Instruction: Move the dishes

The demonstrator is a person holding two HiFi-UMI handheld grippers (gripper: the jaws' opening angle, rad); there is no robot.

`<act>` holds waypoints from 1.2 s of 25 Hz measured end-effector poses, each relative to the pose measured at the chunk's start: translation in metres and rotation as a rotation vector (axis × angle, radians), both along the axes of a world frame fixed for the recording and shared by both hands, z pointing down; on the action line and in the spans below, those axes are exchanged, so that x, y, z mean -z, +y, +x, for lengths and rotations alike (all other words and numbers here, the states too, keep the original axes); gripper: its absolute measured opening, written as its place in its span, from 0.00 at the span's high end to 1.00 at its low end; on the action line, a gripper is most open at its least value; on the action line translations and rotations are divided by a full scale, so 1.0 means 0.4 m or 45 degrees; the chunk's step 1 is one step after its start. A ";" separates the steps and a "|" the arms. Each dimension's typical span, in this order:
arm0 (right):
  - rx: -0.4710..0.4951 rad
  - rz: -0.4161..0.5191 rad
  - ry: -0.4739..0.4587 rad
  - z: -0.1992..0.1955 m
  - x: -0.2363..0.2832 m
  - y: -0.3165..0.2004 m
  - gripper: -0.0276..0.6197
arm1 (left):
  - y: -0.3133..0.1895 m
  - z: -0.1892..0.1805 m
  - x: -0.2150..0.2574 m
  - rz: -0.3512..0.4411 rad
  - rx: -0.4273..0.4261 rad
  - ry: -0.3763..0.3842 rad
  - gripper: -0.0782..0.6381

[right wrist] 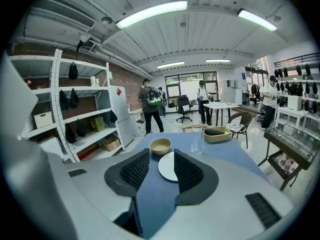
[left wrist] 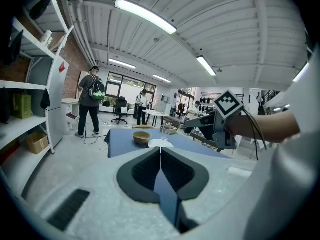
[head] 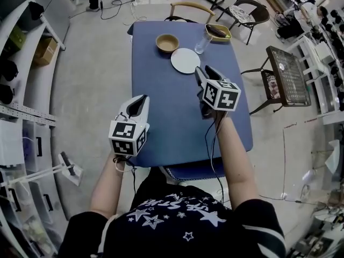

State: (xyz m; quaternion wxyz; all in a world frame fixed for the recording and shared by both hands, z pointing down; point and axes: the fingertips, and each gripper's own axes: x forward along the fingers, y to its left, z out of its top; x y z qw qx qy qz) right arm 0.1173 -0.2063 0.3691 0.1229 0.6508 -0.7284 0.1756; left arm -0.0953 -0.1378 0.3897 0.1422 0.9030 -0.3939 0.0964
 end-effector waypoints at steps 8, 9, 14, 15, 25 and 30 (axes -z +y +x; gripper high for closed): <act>0.009 -0.038 -0.063 0.057 -0.034 0.178 0.73 | 0.132 0.064 0.028 0.003 0.043 -0.015 0.86; 0.012 -0.036 -0.071 0.067 -0.033 0.205 0.73 | 0.153 0.074 0.032 0.003 0.049 -0.016 0.86; 0.025 -0.016 -0.097 0.123 -0.019 0.339 0.82 | 0.263 0.139 0.060 0.025 0.065 -0.013 0.86; 0.031 -0.016 -0.097 0.134 -0.018 0.366 0.85 | 0.285 0.152 0.066 0.034 0.067 -0.011 0.86; 0.090 0.054 -0.135 0.206 0.026 0.626 0.95 | 0.516 0.236 0.099 0.090 0.106 -0.017 0.86; 0.150 0.076 -0.140 0.215 0.038 0.747 0.95 | 0.631 0.250 0.093 0.080 0.144 -0.021 0.86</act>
